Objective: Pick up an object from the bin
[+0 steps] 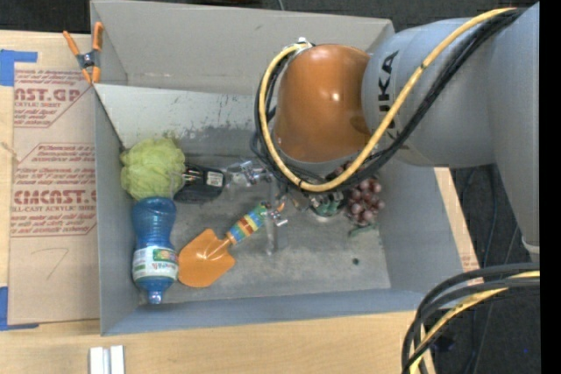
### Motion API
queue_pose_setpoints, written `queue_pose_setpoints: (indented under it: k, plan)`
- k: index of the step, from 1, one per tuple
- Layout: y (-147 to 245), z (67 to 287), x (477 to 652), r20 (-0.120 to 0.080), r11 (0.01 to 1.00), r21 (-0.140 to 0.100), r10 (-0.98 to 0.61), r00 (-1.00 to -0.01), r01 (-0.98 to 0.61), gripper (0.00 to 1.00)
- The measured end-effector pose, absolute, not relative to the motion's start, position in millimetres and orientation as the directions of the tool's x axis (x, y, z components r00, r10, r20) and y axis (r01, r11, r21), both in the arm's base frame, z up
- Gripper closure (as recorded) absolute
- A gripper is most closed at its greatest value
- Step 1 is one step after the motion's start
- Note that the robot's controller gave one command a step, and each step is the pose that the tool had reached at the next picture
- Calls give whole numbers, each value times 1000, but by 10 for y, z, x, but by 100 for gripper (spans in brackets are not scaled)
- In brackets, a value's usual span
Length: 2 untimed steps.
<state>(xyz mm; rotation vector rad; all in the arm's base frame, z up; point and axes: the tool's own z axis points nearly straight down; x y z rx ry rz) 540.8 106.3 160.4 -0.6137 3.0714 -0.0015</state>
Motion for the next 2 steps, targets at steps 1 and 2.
queue_pose_setpoints:
  k: [1,2]
  plan:
    - [1048,1274,5602,2,845,-1,-535,-845,-535,0]
    - [930,696,5655,-7,772,-4,-635,-772,-635,0]
